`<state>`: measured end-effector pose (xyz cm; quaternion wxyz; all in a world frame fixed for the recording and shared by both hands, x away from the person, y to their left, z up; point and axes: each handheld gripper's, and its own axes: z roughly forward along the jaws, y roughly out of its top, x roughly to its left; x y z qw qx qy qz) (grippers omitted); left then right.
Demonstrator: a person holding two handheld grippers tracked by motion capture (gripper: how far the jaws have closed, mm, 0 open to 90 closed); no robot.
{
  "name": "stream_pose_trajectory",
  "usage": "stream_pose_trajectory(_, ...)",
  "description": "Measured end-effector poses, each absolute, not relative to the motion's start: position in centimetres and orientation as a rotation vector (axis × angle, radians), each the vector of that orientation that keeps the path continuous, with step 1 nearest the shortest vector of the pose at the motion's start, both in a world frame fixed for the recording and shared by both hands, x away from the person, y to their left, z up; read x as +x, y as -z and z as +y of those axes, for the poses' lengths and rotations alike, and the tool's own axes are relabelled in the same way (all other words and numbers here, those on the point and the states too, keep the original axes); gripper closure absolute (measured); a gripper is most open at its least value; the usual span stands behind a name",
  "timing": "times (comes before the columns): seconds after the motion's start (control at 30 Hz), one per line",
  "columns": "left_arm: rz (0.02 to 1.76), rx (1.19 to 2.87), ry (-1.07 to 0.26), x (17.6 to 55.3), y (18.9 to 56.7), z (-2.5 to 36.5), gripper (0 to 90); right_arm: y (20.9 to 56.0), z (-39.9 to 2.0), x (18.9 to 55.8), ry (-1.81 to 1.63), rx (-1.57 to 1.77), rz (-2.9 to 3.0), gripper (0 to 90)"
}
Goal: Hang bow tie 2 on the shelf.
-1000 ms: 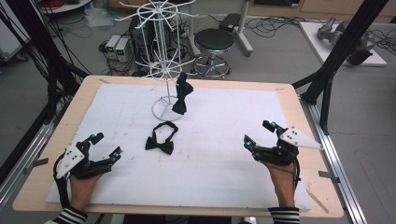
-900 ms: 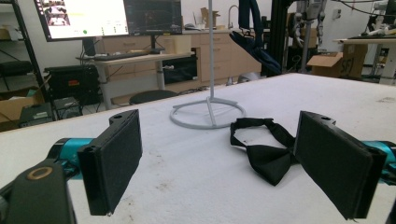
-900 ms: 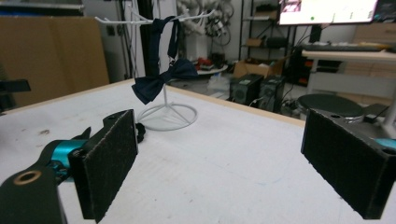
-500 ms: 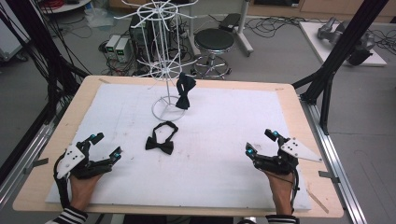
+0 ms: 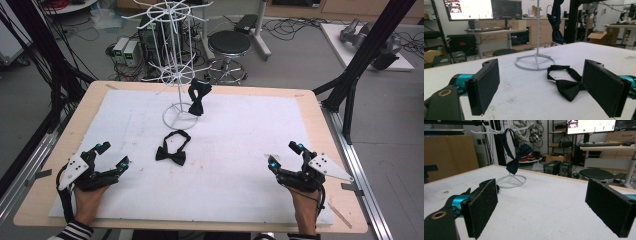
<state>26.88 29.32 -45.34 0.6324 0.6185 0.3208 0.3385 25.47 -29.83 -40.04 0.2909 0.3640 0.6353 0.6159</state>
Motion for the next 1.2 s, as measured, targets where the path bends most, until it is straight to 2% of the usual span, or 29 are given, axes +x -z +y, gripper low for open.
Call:
stream_pose_trajectory(0.3, 0.685, 1.469, -0.746, 27.4, 43.8, 29.1, 14.9, 40.7, -30.4, 24.8, -1.643, 0.972, 1.694, 10.2)
stream_pose_trajectory(0.73, 0.553, 1.709, -0.572, 29.7, 40.3, 27.6, 12.3, 42.6, -30.5, 24.5, -1.652, 0.984, 1.703, 10.2)
stream_pose_trajectory(1.2, 0.459, 1.904, -0.498, 32.3, 37.4, 25.9, 12.2, 43.6, -30.2, 24.6, -1.641, 0.965, 1.708, 10.2)
